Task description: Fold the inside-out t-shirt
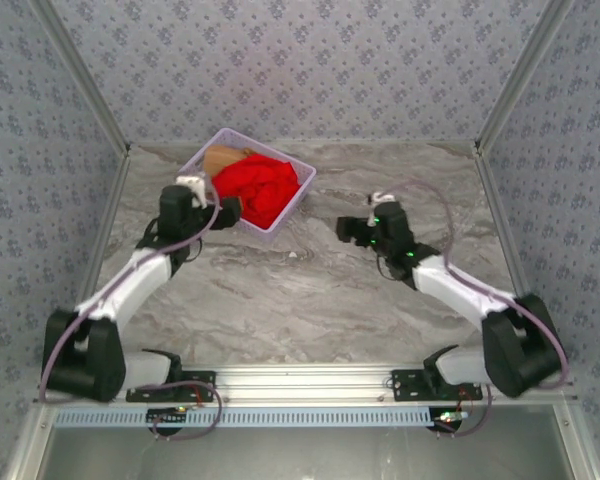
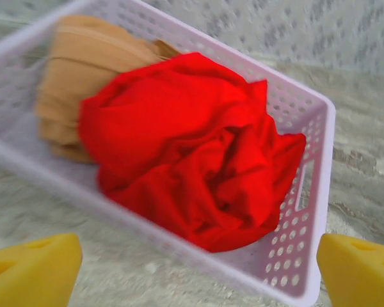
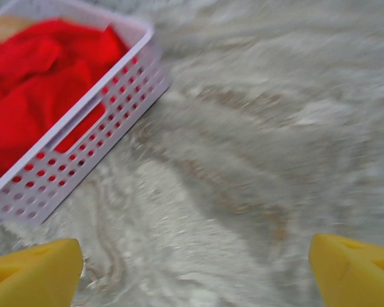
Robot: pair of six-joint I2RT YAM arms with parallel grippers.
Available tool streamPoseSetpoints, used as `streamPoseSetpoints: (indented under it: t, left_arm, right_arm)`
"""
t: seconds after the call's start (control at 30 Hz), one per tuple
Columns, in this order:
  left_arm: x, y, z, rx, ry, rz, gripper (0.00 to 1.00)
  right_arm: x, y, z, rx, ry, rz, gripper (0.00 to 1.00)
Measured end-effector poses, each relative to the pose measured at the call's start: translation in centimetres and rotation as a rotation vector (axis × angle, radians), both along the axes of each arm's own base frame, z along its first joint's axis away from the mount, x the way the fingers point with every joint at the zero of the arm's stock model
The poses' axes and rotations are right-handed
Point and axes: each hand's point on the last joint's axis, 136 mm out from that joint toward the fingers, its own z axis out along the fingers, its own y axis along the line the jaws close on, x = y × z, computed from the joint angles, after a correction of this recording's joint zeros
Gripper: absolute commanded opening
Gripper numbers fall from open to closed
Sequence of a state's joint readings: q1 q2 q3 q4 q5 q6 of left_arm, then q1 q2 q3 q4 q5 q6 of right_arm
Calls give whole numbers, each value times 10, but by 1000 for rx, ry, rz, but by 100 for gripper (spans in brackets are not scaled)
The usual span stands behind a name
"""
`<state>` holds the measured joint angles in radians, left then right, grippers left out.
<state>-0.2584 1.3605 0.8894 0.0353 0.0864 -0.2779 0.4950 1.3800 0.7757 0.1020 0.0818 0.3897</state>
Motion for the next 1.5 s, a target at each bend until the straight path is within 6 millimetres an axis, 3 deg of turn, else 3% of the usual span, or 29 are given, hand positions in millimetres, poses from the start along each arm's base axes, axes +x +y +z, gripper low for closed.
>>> streamPoseSetpoints:
  t: [0.1,0.23,0.37,0.47,0.53,0.6,0.73,0.8,0.87,0.93,1.07,1.1,1.17,1.27,1.5]
  left_arm:
    - [38,-22,-15,69,88,-56,98]
    - [72,-30,-51,165,218,-86,93]
    - [90,-32,-87,230,328,-105,67]
    - [89,-32,-98,248,372,-123,51]
    - [95,-37,-96,240,389,-140,30]
    - [112,-45,-89,227,381,-168,1]
    - [121,-48,-77,198,365,-191,0]
    - [109,-39,-60,159,334,-169,0]
    - [89,-20,-23,99,257,-115,0]
    - [69,4,38,38,107,-46,0]
    - [31,46,197,-45,-324,96,0]
    - [20,50,226,-63,-408,114,0]
    - [2,57,265,-96,-523,143,0]
    - [-11,68,290,-116,-598,187,0]
    - [-14,101,277,-26,-537,345,0]
  right_arm:
    - [10,31,-9,-31,57,49,94]
    - [19,58,-13,-16,92,102,92]
    - [29,71,-23,8,128,117,92]
    - [28,77,-31,24,156,129,92]
    - [28,81,-37,38,178,133,92]
    - [29,84,-41,50,196,138,92]
    - [32,87,-40,71,203,134,91]
    - [36,88,-35,94,200,123,89]
    - [44,93,-29,132,190,115,88]
    - [54,101,-26,175,180,109,86]
    - [73,114,-25,247,180,84,81]
    - [78,117,-26,258,182,76,80]
    - [89,124,-25,284,181,64,78]
    - [104,134,-24,314,173,54,74]
    - [131,157,-37,297,172,1,60]
